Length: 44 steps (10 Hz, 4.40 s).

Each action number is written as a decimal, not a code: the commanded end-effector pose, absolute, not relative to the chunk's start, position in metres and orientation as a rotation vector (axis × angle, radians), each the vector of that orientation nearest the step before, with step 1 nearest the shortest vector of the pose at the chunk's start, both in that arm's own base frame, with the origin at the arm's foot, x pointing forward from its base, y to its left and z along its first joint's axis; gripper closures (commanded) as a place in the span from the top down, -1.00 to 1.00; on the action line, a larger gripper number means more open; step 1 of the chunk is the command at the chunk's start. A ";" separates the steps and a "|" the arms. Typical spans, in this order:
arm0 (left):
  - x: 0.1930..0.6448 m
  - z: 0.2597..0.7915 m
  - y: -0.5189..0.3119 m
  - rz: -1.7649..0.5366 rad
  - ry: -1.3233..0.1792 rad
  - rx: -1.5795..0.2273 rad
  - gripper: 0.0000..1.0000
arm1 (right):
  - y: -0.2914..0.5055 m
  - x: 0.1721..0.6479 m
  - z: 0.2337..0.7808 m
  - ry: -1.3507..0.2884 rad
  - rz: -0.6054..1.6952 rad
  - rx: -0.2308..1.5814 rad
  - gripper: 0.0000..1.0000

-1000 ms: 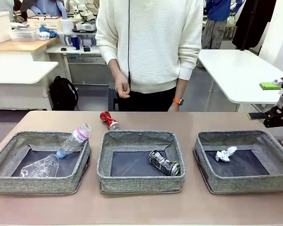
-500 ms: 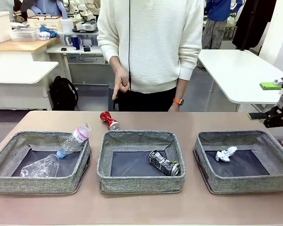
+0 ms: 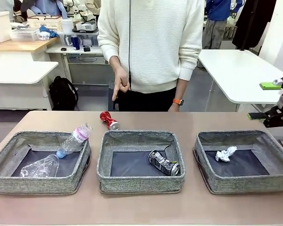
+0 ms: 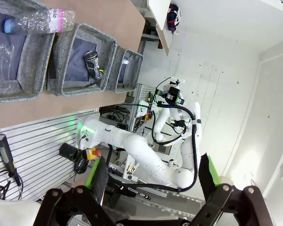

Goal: Sort the waste into the appropriate baskets.
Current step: Pick up the waste item pointed out by the person.

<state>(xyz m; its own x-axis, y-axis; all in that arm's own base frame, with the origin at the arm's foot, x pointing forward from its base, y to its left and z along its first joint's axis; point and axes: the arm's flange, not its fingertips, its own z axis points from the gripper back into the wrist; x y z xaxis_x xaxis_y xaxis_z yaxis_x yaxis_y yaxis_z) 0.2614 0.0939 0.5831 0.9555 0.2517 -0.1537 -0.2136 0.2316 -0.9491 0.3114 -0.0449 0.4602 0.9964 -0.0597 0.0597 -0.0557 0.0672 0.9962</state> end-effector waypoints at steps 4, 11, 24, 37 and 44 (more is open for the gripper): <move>0.329 0.602 0.021 0.470 0.108 -0.847 1.00 | -0.044 0.311 0.465 -0.079 -0.020 1.515 1.00; 0.403 0.579 -0.154 0.514 0.027 -0.458 1.00 | -0.044 0.311 0.465 -0.079 -0.020 1.515 1.00; 0.536 0.459 -0.240 0.371 -0.200 -0.202 1.00 | -0.044 0.311 0.465 -0.079 -0.020 1.515 1.00; 0.581 0.328 -0.255 0.432 -0.337 -0.239 1.00 | -0.044 0.311 0.465 -0.079 -0.020 1.515 1.00; 0.590 0.315 -0.264 0.464 -0.353 -0.249 1.00 | -0.044 0.311 0.465 -0.079 -0.020 1.515 1.00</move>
